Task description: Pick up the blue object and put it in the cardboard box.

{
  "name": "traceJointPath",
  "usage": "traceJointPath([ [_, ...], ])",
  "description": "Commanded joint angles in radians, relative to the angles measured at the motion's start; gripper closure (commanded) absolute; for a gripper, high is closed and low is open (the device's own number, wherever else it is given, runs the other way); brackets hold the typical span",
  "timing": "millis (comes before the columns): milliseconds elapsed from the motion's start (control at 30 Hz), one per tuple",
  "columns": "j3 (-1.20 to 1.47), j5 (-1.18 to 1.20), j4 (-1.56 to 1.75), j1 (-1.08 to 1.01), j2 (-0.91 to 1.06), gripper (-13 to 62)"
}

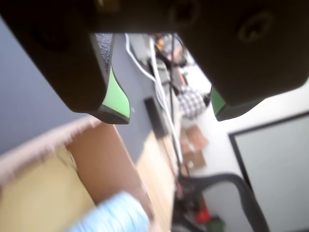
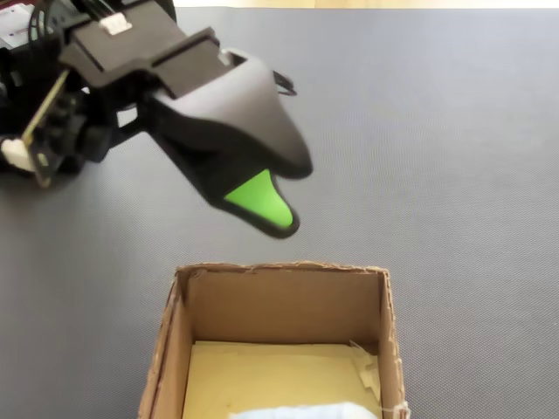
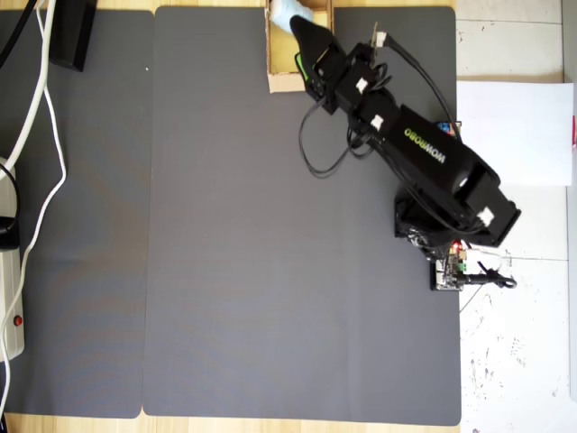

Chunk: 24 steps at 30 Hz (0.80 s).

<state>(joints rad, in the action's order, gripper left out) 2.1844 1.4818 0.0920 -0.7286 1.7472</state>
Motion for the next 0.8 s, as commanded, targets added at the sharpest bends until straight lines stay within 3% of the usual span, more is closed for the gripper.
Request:
traceJointPath([
  [0, -0.026, 0.02, 0.028, 0.04, 0.067, 15.9],
  [767, 0.399, 0.063, 0.034, 0.525, 0.437, 15.3],
])
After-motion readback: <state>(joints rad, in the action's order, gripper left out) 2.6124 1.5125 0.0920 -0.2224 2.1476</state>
